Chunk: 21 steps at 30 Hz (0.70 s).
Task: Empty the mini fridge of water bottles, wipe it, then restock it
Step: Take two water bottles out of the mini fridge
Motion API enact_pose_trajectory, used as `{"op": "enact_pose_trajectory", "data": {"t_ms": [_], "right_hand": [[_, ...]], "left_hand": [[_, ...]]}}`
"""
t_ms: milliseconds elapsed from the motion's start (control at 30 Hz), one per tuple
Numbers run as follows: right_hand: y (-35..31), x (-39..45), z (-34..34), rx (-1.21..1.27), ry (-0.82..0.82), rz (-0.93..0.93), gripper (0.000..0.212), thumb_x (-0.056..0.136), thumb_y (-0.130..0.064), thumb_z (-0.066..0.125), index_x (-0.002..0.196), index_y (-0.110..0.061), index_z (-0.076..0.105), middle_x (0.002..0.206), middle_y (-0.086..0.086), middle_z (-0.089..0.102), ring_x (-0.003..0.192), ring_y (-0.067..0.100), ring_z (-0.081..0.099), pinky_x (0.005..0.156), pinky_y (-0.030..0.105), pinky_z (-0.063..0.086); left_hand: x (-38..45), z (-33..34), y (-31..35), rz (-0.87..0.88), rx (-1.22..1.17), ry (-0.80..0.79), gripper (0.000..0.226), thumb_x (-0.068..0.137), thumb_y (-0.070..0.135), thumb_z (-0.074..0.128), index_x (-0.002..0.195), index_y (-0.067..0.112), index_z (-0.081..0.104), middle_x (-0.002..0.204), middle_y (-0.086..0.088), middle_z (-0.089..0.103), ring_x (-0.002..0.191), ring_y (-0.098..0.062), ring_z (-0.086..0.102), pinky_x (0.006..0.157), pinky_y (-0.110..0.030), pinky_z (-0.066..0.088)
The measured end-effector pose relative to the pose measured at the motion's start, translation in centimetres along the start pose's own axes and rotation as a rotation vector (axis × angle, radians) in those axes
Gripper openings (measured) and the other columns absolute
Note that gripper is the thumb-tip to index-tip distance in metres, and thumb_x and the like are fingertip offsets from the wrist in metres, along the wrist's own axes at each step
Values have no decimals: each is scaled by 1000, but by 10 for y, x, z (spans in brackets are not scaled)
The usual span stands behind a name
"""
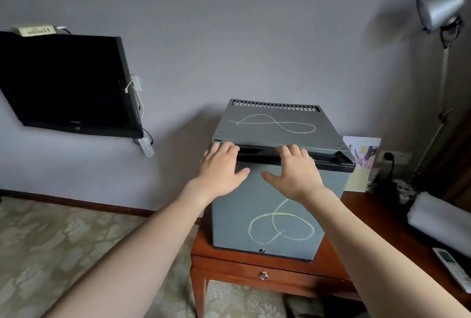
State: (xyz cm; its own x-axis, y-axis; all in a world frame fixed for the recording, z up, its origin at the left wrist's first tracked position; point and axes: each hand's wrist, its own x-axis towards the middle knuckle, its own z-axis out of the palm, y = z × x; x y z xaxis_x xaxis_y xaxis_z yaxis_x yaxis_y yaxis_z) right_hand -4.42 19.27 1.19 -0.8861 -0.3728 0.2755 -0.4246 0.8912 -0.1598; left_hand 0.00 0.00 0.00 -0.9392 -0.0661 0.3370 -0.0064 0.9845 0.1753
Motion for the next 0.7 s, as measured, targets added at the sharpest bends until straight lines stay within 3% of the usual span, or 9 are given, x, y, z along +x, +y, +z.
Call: {"op": "enact_pose_trajectory", "data": {"t_ms": [133,233,333,433,700], "right_hand": [[-5,43,27,29,-78,43,76,81,-64,64,135,-14,47,132,7,50,125,30,42,105,36,35],[-3,63,52,-22,-49,43,79,76,-71,63,132,-17,48,128,3,47,121,27,41,104,35,34],[-5,71,66,-110,66,57,80,71,-80,58,124,-21,51,121,1,50,115,27,44,99,37,35],[-6,72,74,-125,147,51,82,66,-83,60,117,-19,54,115,3,53,110,29,47,94,38,38],[-10,60,68,-127,70,52,88,67,-84,60,124,-19,47,121,3,48,116,28,43,103,37,35]], "left_hand": [[40,30,-29,-20,32,5,61,94,60,49,142,21,44,145,5,44,137,-22,33,109,-38,26],[52,54,-46,31,10,70,58,89,66,52,130,25,53,133,8,51,123,-22,41,102,-35,34],[58,63,-57,52,-33,175,59,81,72,55,117,26,60,117,9,56,110,-20,44,81,-35,49],[59,65,-59,54,-15,226,60,76,76,54,110,28,63,110,11,57,108,-18,45,64,-34,50],[47,57,-53,42,-165,247,48,80,60,71,108,21,70,102,5,60,106,-21,47,73,-33,49]]}}
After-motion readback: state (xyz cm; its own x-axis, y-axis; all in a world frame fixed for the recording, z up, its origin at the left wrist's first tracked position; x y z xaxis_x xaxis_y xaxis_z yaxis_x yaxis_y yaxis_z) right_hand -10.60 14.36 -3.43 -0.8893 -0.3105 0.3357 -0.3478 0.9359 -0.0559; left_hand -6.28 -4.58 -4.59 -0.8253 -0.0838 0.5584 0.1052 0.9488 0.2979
